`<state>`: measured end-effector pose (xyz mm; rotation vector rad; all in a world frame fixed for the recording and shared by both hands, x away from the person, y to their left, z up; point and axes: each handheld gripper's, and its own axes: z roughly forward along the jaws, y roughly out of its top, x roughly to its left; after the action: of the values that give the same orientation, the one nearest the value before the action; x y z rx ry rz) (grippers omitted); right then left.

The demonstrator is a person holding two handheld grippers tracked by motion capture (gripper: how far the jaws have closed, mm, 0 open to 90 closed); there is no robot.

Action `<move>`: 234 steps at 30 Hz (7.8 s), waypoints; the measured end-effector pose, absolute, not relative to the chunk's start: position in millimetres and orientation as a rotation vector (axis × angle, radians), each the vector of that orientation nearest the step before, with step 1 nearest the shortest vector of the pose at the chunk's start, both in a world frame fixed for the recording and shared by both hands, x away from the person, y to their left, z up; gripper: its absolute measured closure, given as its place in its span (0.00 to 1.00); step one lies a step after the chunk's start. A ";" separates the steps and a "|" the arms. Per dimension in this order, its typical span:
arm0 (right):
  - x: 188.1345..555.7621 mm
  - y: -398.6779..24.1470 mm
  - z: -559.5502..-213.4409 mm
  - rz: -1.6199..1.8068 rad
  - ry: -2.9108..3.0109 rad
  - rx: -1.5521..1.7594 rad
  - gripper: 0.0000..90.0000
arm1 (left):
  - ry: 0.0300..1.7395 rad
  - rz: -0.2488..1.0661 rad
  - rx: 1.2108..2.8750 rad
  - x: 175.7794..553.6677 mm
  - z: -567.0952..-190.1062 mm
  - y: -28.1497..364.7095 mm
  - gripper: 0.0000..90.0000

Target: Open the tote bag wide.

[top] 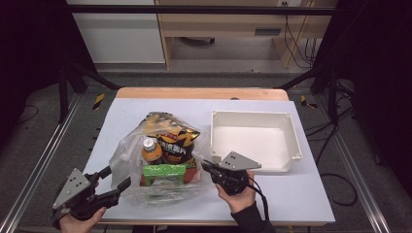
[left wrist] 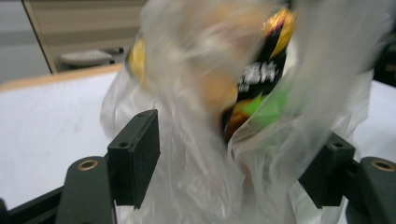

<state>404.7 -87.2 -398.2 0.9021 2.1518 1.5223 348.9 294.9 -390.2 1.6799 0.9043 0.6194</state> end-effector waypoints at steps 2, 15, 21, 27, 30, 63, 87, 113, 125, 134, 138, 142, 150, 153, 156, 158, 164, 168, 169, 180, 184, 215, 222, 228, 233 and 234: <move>404.7 -87.0 -398.3 1.521 2.154 0.903 1.00 | 0.888 0.638 1.668 349.4 -378.5 292.8 0.32; 403.5 -90.3 -401.3 1.491 2.160 0.918 1.00 | 0.919 0.683 1.663 358.5 -339.2 296.4 0.49; 401.8 -97.5 -410.8 1.455 2.187 0.953 1.00 | 1.046 0.595 1.735 365.5 -370.1 307.9 0.87; 400.5 -103.5 -422.5 1.417 2.220 0.988 1.00 | 1.118 0.506 1.816 362.3 -413.6 312.8 0.90; 400.2 -106.5 -432.7 1.395 2.246 1.017 1.00 | 1.152 0.455 1.850 364.1 -430.9 313.3 0.90; 399.9 -103.4 -466.6 1.362 2.258 1.017 0.47 | 1.172 0.517 1.958 383.8 -476.2 305.2 0.80; 404.0 -72.7 -422.8 1.496 2.240 0.862 1.00 | 1.106 0.550 1.834 373.1 -461.6 316.2 0.50; 404.5 -76.0 -419.3 1.493 2.238 0.884 1.00 | 0.892 0.670 1.696 376.3 -346.5 298.0 0.23; 404.7 -79.1 -418.9 1.495 2.244 0.884 0.99 | 0.901 0.684 1.748 405.6 -324.8 291.9 0.47; 403.1 -88.4 -407.0 1.541 2.183 0.886 0.75 | 0.974 0.623 1.837 425.6 -347.3 290.1 0.74; 402.5 -95.7 -397.6 1.564 2.125 0.892 0.65 | 0.966 0.627 1.844 428.2 -351.5 288.1 0.65; 404.2 -103.6 -389.3 1.564 2.078 0.895 0.59 | 0.942 0.649 1.821 428.8 -350.3 287.8 0.57; 407.1 -111.3 -373.6 1.588 1.983 0.880 0.54 | 0.890 0.737 1.851 430.8 -346.1 283.5 0.55; 406.7 -111.3 -370.8 1.596 1.987 0.873 0.53 | 0.886 0.761 1.859 430.0 -346.0 283.8 0.57; 406.0 -110.7 -368.0 1.597 1.991 0.868 0.53 | 0.887 0.738 1.857 429.5 -345.9 283.5 0.57; 405.7 -110.4 -365.8 1.597 1.989 0.861 0.53 | 0.894 0.742 1.872 429.7 -346.7 282.0 0.56; 412.9 -108.1 -361.2 1.574 1.985 0.862 0.54 | 0.905 0.728 1.862 434.7 -353.3 276.2 0.53; 424.3 -105.5 -364.3 1.532 1.990 0.891 0.54 | 0.920 0.720 1.893 437.7 -355.7 271.9 0.56; 427.6 -104.8 -365.2 1.528 1.992 0.901 0.54 | 0.915 0.718 1.897 438.7 -356.0 271.2 0.56; 452.1 -89.4 -378.0 1.479 2.058 0.944 0.58 | 0.927 0.770 1.919 455.9 -368.6 263.5 0.72; 451.7 -88.4 -382.8 1.468 2.086 0.946 0.69 | 0.979 0.742 1.873 454.9 -369.9 268.3 0.88; 457.9 -58.9 -411.7 1.325 2.178 0.919 1.00 | 1.102 0.766 1.708 496.3 -358.5 260.5 0.99; 459.5 -54.3 -423.2 1.249 2.239 0.919 1.00 | 1.045 0.752 1.655 490.0 -347.9 267.6 1.00; 457.9 -52.4 -422.5 1.245 2.259 0.901 0.99 | 1.107 0.797 1.720 509.0 -355.2 257.8 0.99; 459.1 -53.8 -423.2 1.219 2.271 0.912 0.99 | 1.189 0.788 1.828 527.1 -373.9 251.4 0.99; 459.4 -54.0 -423.8 1.211 2.275 0.911 0.99 | 1.206 0.761 1.840 529.6 -378.3 252.3 0.99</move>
<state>459.4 -54.0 -423.8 0.9108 2.2747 1.2110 529.6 252.3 -378.3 1.8401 1.2057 0.7610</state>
